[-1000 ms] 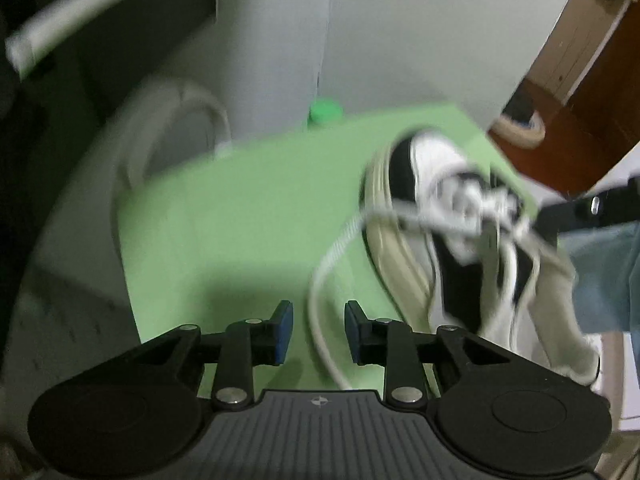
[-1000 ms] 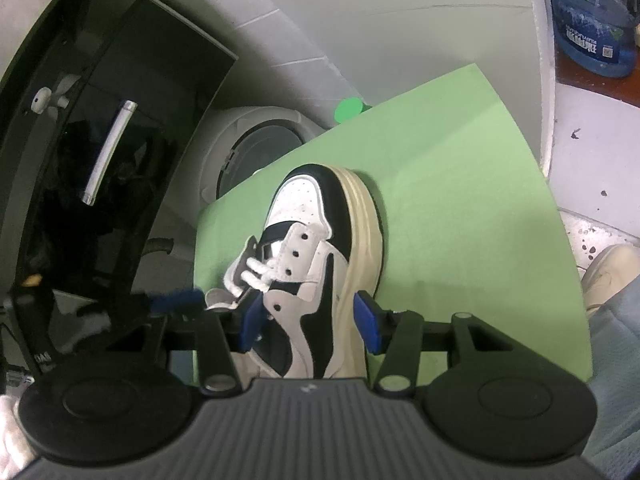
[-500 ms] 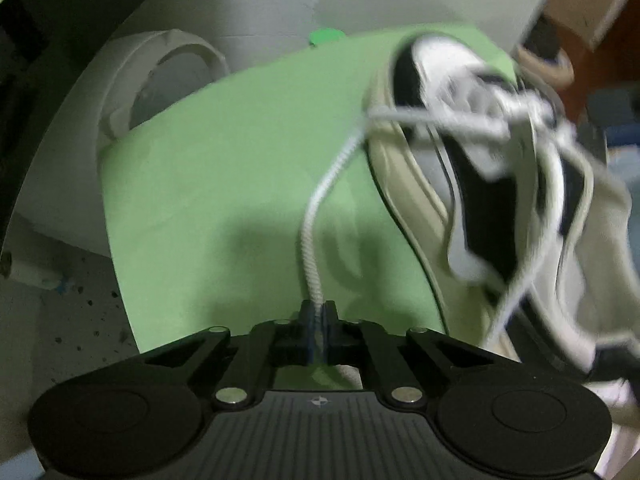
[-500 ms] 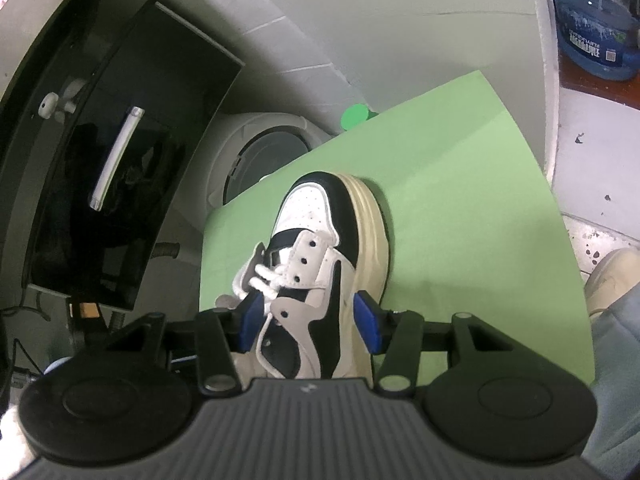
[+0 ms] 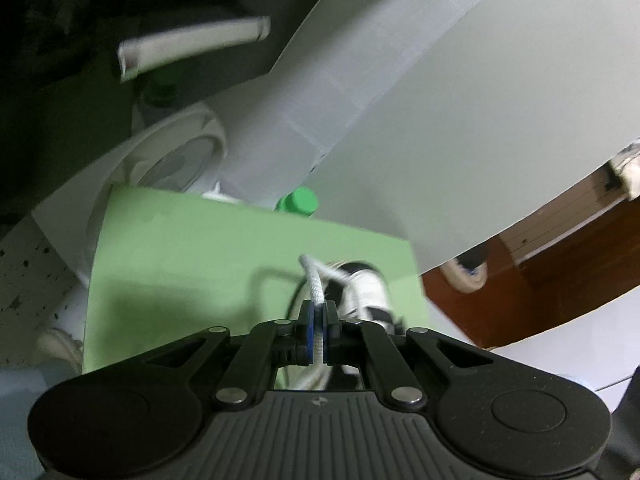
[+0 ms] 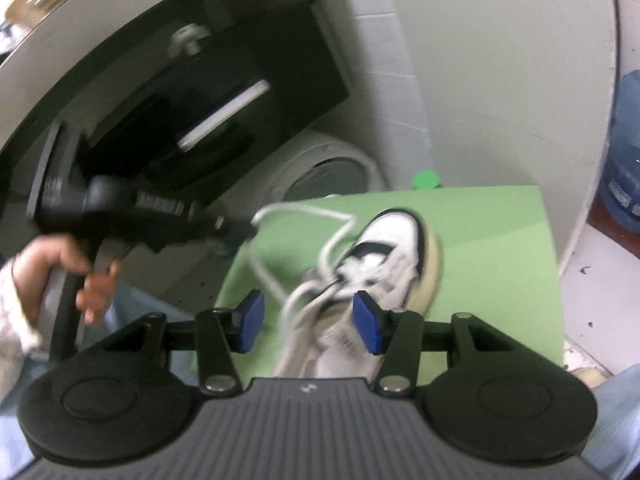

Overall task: Lace up shoes with both hands
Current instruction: 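Grasp a lace strand with the right tool and lift it while the left tool holds lace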

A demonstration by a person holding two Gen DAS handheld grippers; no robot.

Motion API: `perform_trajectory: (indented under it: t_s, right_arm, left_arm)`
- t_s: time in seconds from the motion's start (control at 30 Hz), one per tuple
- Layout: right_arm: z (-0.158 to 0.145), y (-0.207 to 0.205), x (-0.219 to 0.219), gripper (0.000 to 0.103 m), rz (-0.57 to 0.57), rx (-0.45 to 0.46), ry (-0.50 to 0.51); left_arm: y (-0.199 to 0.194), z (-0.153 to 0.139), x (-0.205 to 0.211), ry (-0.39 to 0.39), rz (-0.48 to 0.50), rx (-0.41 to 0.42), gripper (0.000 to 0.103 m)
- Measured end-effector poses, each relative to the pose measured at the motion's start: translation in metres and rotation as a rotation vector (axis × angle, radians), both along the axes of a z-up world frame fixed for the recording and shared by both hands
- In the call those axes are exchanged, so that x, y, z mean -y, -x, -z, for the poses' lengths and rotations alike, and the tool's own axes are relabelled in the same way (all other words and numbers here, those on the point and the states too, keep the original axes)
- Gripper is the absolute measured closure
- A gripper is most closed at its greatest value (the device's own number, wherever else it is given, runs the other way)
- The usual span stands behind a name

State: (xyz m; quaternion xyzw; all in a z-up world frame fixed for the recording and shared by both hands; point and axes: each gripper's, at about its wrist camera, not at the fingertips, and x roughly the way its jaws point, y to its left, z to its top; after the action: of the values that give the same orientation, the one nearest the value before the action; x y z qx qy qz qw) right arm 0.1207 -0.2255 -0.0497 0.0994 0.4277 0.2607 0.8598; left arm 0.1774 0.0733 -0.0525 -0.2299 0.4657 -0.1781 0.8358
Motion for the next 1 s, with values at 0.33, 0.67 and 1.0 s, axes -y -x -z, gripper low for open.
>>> perform_trajectory:
  t_s: [0.33, 0.67, 1.0]
  right_arm:
    - [-0.004, 0.017, -0.031, 0.050, -0.105, 0.085, 0.111]
    - [-0.004, 0.013, -0.031, 0.060, -0.110, 0.134, 0.080]
    - [-0.001, 0.007, -0.028, 0.100, -0.121, 0.091, 0.033]
  left_arm:
    - [0.007, -0.046, -0.023, 0.243, -0.033, -0.008, 0.100]
    - [0.003, -0.067, -0.021, 0.315, 0.008, -0.071, 0.100]
    - [-0.003, -0.064, -0.015, 0.285, 0.017, -0.086, 0.100]
